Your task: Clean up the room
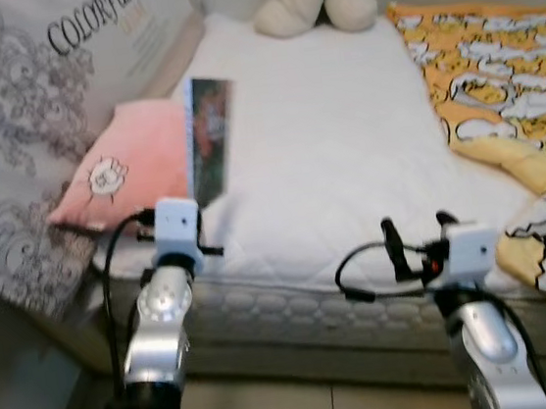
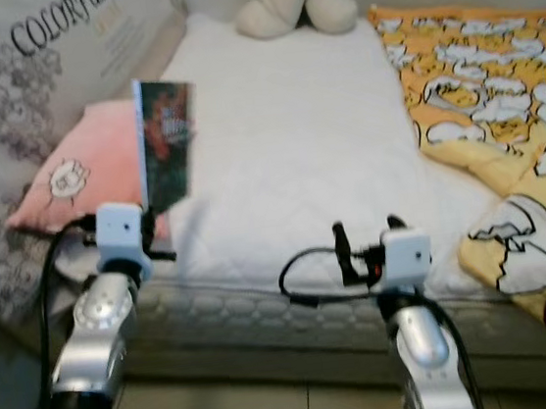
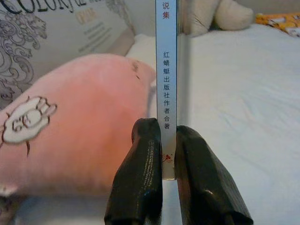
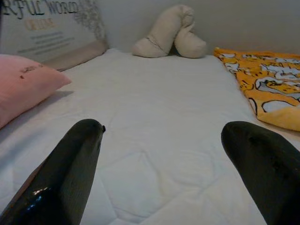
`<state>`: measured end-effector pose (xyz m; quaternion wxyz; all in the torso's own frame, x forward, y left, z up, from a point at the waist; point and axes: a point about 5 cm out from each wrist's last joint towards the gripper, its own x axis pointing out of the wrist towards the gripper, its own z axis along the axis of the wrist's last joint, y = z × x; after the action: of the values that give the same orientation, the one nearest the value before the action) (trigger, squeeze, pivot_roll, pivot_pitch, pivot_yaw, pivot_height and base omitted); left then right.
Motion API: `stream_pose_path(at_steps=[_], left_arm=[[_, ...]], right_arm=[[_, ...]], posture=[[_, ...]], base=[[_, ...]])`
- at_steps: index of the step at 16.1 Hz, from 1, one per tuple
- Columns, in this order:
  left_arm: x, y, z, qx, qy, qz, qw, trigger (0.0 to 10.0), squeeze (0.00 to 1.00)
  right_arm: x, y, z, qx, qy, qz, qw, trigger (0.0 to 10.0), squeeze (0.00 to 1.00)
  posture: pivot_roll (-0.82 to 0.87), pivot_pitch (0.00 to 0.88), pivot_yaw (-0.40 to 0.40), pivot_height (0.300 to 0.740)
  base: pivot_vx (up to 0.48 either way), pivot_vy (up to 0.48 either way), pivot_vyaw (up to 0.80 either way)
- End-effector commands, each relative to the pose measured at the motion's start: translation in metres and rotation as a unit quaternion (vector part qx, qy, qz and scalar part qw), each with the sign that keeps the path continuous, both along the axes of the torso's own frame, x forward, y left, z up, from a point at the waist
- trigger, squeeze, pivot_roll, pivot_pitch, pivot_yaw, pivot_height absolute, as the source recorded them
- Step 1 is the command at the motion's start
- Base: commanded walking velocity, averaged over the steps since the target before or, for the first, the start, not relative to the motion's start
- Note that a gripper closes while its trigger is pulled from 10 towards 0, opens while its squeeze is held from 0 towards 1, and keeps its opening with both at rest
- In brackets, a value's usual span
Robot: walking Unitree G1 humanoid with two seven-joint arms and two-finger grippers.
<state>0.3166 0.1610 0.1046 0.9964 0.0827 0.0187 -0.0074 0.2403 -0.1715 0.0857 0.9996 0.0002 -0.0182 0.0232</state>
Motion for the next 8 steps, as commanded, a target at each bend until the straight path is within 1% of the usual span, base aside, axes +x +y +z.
stream_pose_path(at_steps=[1,4,8], left_arm=[[0.0075,-0.0039,0.0135,-0.014,-0.026,0.001,1.0,0.0,0.0],[0.0102,-0.007,0.0138,-0.016,-0.025,-0.008,1.0,0.0,0.0],[0.0141,-0.01,0.0159,-0.02,-0.028,-0.013,0.999,0.0,0.0]], right_arm=[[-0.0013,-0.0063,0.0026,0.001,-0.009,-0.015,1.0,10.0,0.07],[0.0043,-0.0041,0.0048,-0.002,-0.014,-0.021,1.0,10.0,0.07],[0.0077,0.0012,0.0043,-0.007,-0.009,0.005,1.0,10.0,0.07]], posture=[[-0.05,0.0,-0.004,0.732],[-0.05,0.0,0.003,0.732],[-0.06,0.0,0.009,0.732]], base=[[0.45,0.0,0.0],[0.45,0.0,0.0],[0.48,0.0,0.0]])
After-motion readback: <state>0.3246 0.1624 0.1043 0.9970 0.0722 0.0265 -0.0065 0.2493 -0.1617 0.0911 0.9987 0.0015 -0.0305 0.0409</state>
